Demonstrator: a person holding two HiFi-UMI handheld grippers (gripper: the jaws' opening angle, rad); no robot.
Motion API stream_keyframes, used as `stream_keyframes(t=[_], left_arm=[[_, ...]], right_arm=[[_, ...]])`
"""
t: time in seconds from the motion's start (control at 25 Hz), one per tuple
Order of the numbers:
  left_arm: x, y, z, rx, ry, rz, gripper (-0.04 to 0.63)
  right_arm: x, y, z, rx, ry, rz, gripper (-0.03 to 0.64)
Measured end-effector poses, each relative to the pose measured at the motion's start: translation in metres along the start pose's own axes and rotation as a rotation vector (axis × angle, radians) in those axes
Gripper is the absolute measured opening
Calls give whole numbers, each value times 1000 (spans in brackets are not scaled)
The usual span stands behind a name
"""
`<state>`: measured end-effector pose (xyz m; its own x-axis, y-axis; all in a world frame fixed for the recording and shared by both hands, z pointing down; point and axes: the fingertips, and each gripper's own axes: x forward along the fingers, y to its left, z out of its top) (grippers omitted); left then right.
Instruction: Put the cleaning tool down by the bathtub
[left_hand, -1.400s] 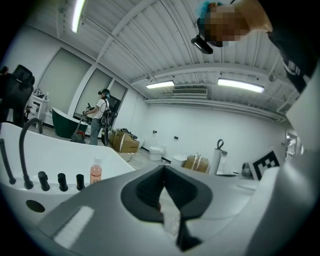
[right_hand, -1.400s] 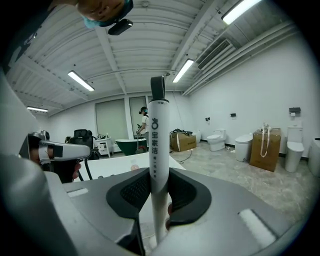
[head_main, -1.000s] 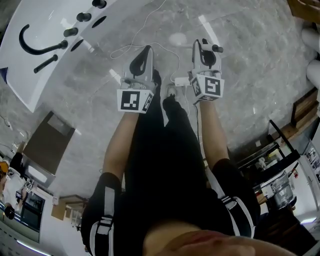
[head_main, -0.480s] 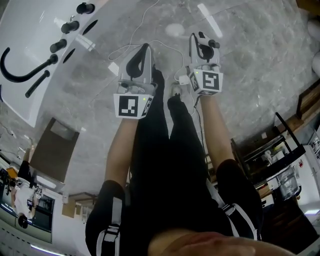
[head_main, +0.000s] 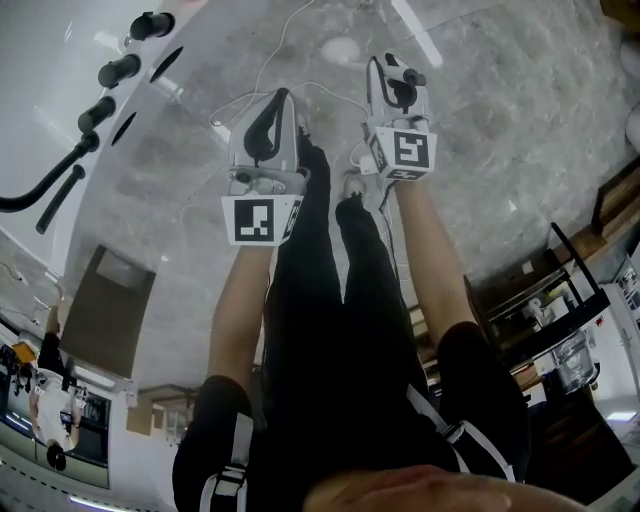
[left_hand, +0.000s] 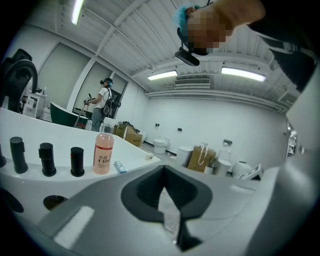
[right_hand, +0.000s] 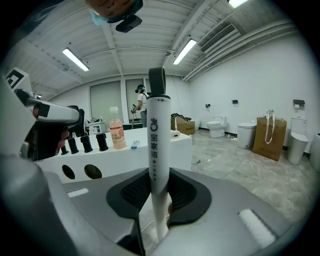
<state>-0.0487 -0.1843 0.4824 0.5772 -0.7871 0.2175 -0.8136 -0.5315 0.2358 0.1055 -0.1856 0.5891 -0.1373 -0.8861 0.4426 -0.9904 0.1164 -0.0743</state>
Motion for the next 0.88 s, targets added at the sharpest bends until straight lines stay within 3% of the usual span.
stream_keyframes(t=[0.88], left_arm=[[60,42,-40,0,42,-41,8]], right_arm=[[92,-1,-77,12,78,-32,89]])
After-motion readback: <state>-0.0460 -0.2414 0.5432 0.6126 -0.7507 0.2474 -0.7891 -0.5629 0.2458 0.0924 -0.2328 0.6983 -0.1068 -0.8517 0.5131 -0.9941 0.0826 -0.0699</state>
